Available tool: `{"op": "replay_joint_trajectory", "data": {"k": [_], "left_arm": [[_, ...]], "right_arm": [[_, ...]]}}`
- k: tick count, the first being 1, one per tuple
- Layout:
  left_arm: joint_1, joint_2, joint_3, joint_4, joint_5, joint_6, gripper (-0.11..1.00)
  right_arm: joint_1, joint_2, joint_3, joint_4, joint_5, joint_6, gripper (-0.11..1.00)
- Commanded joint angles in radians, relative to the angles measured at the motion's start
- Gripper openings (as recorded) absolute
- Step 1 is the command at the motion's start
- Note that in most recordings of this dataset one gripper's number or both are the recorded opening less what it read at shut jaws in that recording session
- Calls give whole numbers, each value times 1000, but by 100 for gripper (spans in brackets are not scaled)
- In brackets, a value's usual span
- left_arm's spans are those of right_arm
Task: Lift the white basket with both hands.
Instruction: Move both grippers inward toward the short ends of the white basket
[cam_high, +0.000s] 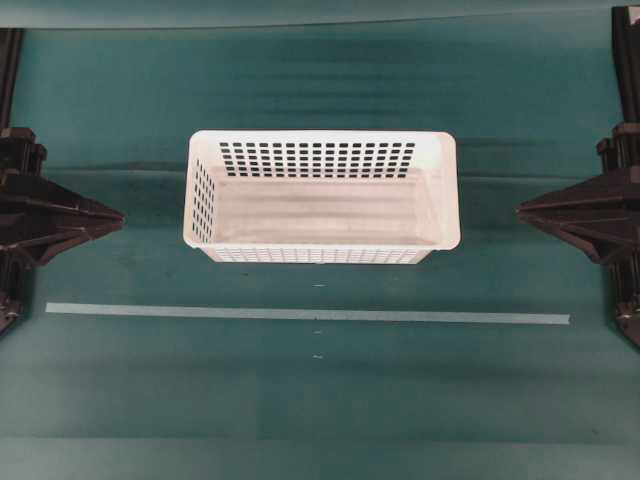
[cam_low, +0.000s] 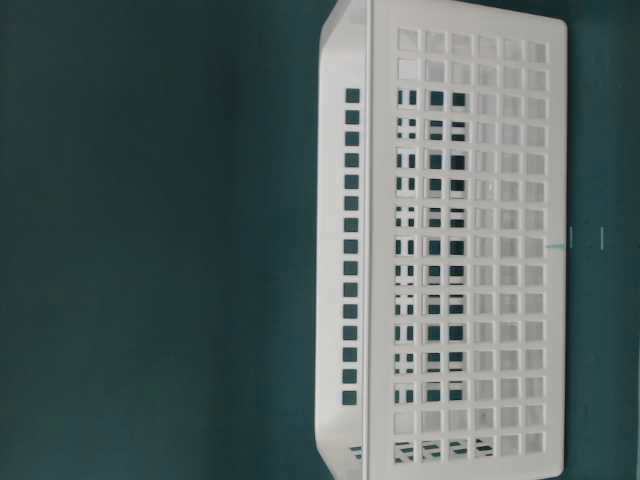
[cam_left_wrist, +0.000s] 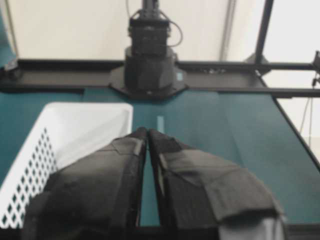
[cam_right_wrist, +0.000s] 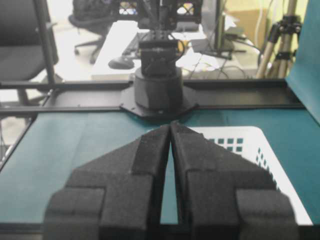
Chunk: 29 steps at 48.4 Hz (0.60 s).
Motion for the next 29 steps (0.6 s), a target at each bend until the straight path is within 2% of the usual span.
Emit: {"op": "replay_joint_trajectory", "data": {"k": [1, 4, 9, 15, 23, 27, 29], "left_arm": [[0, 6, -26, 15, 18, -29, 14], [2, 6, -38, 15, 29, -52, 9], [3, 8, -51, 15, 57, -86, -4], [9, 9, -75, 15, 124, -138, -5], [46, 12, -152, 15, 218, -244, -5], [67, 18, -187, 15, 258, -305, -5], [80, 23, -206, 15, 279, -348, -5]], "right_arm": [[0, 5, -5, 6, -6, 8, 14], [3, 0, -6, 25, -2, 20, 12], [2, -8, -8, 72, 21, 74, 2], [-15, -5, -40, 126, 107, 170, -1], [-60, 26, -146, 146, 328, 305, -1], [-115, 55, -215, 164, 462, 408, -1], [-158, 75, -256, 166, 538, 486, -1]]}}
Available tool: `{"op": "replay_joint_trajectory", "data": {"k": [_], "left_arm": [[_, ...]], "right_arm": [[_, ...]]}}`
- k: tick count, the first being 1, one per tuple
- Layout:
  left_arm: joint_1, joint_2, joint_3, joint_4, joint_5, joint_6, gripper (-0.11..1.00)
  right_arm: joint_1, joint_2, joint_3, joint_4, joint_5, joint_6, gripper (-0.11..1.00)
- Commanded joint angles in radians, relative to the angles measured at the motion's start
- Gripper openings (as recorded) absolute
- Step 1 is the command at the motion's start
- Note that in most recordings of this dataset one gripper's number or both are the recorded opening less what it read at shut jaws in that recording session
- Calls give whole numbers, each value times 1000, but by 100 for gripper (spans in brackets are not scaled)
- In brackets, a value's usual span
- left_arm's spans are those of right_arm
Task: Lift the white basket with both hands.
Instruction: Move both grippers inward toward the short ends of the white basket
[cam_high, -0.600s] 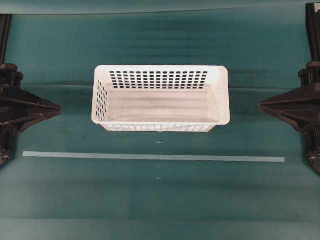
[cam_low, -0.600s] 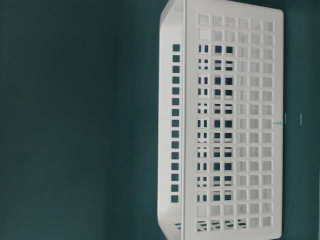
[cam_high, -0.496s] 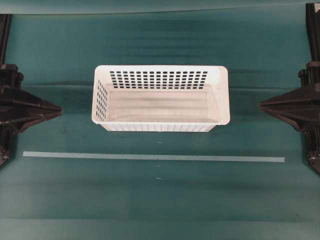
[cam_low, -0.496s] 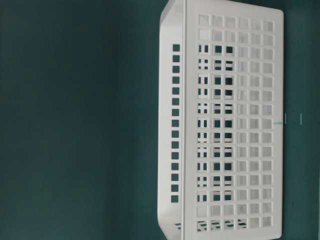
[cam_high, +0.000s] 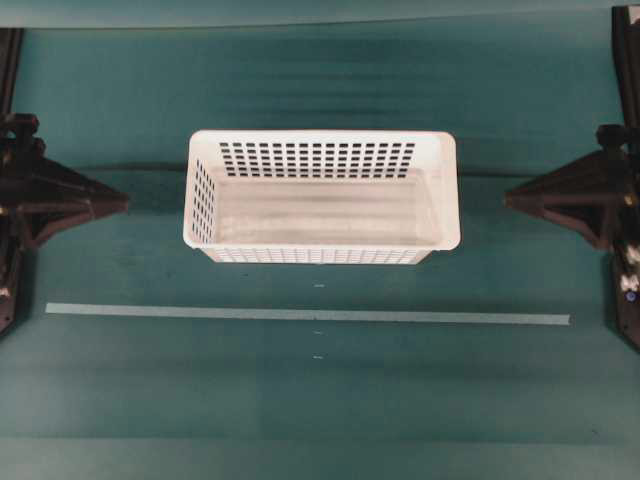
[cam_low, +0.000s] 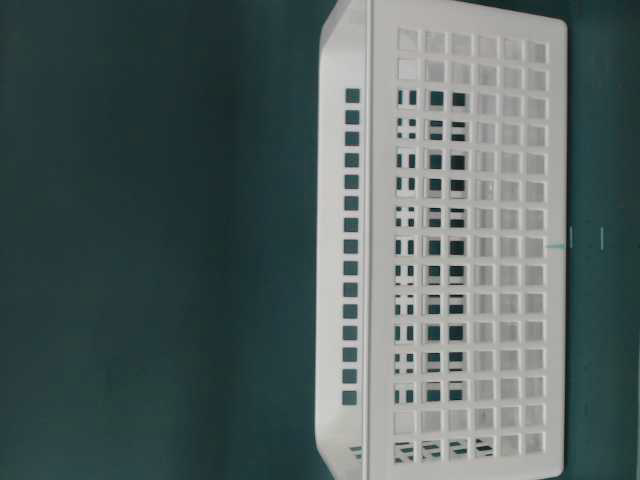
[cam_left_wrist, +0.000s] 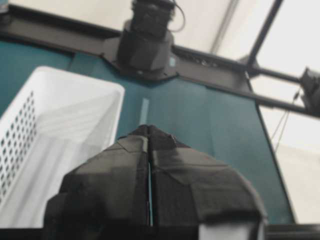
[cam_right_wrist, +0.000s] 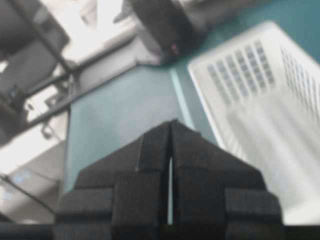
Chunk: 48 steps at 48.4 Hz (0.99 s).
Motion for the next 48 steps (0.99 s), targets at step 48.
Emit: {"op": "replay_joint_trajectory", "data": {"k": [48], "left_arm": [[175, 480, -423, 6, 833, -808, -6]], "right_arm": [[-245, 609, -518, -23, 1009, 554, -1]]}}
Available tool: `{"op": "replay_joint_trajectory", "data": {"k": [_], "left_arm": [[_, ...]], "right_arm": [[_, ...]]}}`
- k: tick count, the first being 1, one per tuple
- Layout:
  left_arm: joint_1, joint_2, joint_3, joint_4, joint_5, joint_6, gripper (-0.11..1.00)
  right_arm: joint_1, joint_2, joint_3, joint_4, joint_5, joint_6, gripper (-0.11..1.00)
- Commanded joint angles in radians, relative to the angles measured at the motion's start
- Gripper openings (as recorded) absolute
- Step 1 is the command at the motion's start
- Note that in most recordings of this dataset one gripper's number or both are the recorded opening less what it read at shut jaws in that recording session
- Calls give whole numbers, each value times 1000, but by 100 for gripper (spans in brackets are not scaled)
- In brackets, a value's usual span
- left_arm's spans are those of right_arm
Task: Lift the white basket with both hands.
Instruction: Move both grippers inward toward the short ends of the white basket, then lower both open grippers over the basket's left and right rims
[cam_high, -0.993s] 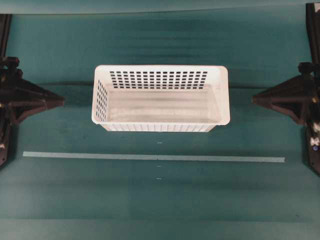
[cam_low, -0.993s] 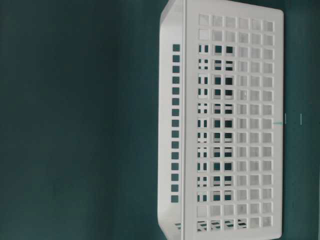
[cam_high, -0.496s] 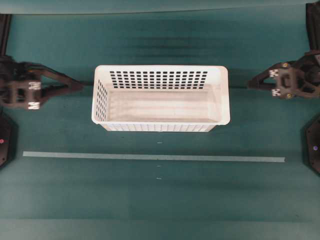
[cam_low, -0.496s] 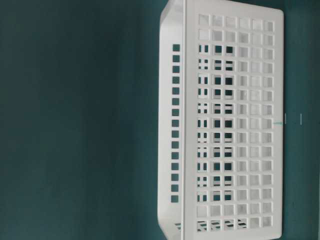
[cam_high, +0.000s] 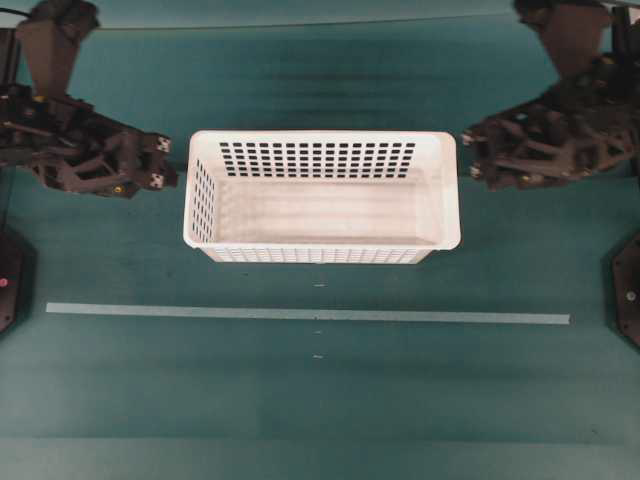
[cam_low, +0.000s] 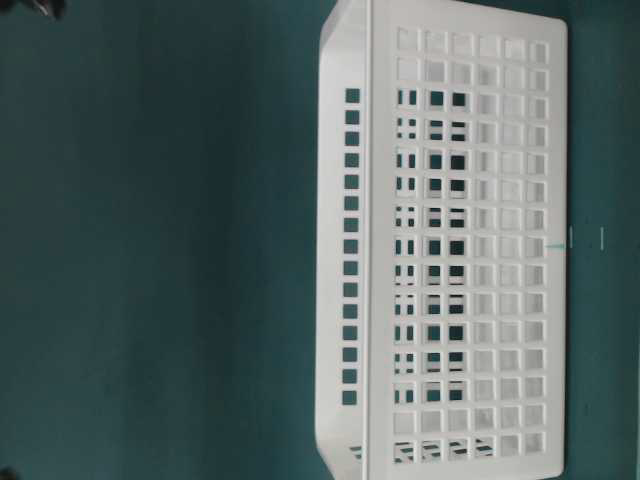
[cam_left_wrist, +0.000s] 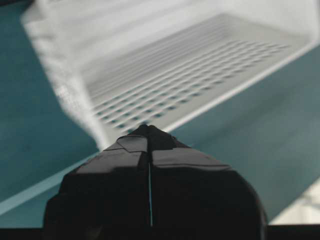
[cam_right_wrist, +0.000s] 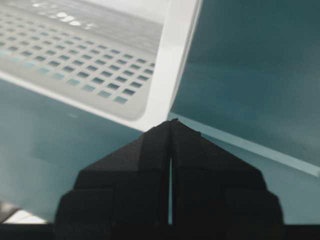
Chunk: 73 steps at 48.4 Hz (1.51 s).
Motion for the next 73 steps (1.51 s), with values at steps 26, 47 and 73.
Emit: {"op": "replay_joint_trajectory", "data": {"k": [26, 47, 73], "left_arm": [[-2, 69, -52, 5, 69, -26, -6], [-2, 66, -43, 5, 15, -51, -1], [-2, 80, -23, 5, 5, -57, 93]], "right_arm": [[-5, 137, -109, -61, 63, -15, 1], [-17, 137, -86, -77, 2, 84, 15], [-9, 140, -34, -66, -104, 143, 93]]}}
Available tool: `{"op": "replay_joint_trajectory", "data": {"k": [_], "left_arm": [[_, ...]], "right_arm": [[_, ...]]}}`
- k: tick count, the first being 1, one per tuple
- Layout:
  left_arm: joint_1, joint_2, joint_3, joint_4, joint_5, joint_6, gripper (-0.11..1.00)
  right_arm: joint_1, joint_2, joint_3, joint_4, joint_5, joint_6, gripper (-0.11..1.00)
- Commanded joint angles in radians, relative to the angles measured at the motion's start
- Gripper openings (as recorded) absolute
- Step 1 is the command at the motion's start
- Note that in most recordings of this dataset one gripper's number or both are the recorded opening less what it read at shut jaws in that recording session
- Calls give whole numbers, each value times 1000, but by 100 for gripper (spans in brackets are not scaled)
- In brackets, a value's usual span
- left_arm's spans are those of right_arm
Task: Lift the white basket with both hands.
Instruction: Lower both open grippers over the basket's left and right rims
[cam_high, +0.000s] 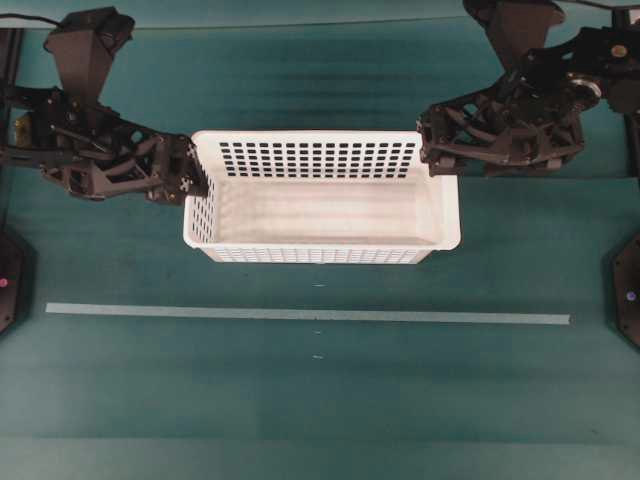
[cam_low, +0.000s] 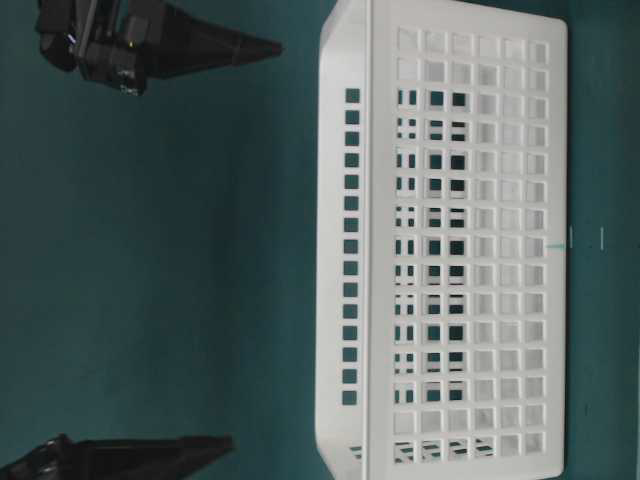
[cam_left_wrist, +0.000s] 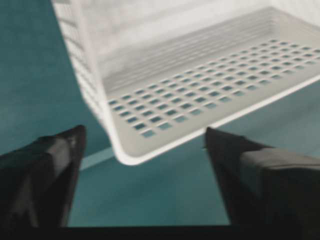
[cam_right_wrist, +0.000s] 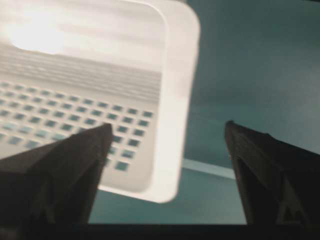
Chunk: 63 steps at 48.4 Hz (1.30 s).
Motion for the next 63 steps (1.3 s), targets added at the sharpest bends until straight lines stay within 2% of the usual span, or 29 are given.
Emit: {"op": "replay_joint_trajectory", "data": {"k": [1, 13, 22, 37, 49, 63], "left_arm": [[-2, 5, -5, 3, -5, 0, 93], [11, 60, -5, 3, -5, -2, 94], [26, 129, -2, 3, -11, -2, 94], [29, 262, 5, 3, -106, 0, 94], [29, 296, 37, 3, -160, -3, 94], [29, 299, 41, 3, -167, -3, 94]], "right_arm": [[3, 6, 2, 0, -20, 20, 93], [5, 31, 31, 0, -37, 61, 92], [14, 57, 37, 0, -103, 80, 93], [52, 170, 86, -2, -183, 97, 93], [48, 184, 132, -5, -287, 124, 93], [46, 189, 140, -14, -296, 132, 93]]}}
